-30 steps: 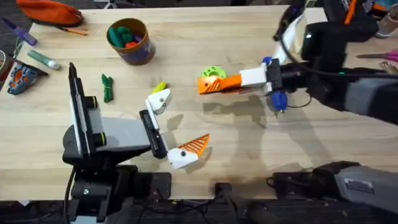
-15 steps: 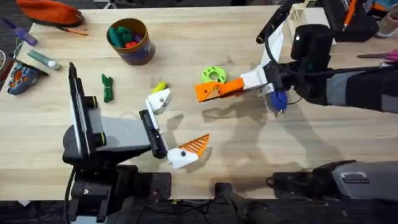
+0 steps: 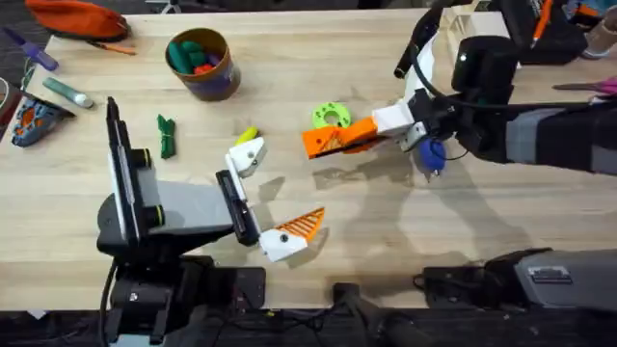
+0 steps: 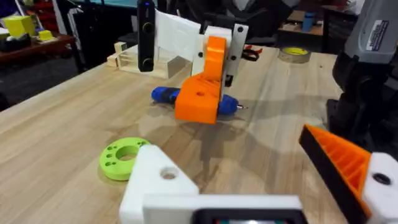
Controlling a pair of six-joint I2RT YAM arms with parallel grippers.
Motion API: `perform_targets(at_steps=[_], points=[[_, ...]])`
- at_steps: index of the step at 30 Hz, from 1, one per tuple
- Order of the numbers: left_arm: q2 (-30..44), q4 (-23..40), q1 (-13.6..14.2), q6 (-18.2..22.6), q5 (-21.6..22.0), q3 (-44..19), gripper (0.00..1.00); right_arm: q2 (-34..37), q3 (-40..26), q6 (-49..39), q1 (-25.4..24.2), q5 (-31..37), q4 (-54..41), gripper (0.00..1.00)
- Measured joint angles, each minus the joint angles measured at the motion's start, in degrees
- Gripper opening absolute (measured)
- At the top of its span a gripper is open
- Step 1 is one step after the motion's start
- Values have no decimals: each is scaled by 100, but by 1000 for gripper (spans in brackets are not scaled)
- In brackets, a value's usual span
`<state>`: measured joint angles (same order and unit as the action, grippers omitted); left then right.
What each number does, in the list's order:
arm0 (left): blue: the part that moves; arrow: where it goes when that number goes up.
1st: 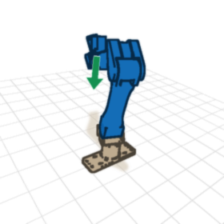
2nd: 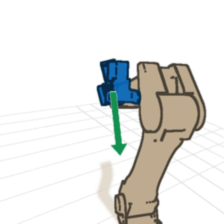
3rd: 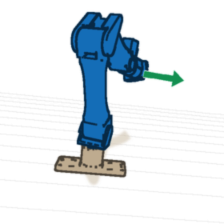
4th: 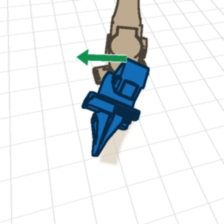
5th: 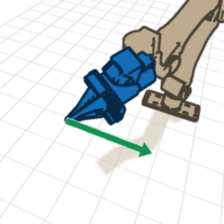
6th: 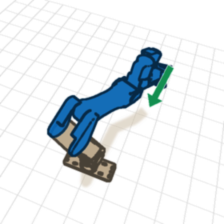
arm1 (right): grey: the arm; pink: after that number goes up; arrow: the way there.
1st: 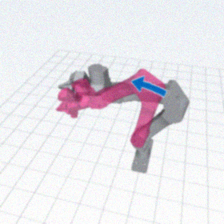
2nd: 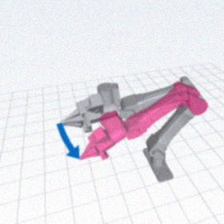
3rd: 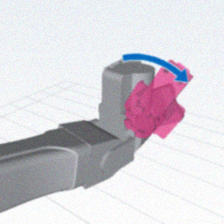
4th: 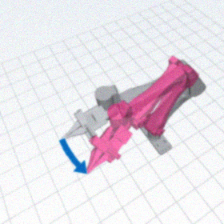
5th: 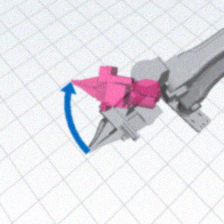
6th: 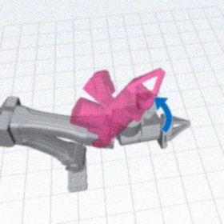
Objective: Pick up the gripper from the table and insert it into the empty holder that is missing its gripper. Then pick up a screw, insert it into the mounting hole, and use the screwdriver to tighten it. Finally, clean up the table by picking up the vegetable and placing it into the bucket.
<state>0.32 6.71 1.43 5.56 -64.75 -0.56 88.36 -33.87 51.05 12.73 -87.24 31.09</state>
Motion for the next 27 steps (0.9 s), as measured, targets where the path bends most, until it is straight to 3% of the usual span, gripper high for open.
perform_targets(at_steps=[7, 16, 22, 27], points=[[-1, -2, 0, 0, 0, 0, 987, 0, 0, 188, 0, -1, 485, 12], [-2, -2, 0, 0, 0, 0, 986, 35, 149, 1495, 0, 154, 2767, 12], [0, -1, 0, 0, 0, 0, 986, 538, 304, 1945, 85, 230, 2926, 12], [-2, 1, 0, 0, 0, 0, 987, 962, 317, 2290, 266, 229, 3656, 12]])
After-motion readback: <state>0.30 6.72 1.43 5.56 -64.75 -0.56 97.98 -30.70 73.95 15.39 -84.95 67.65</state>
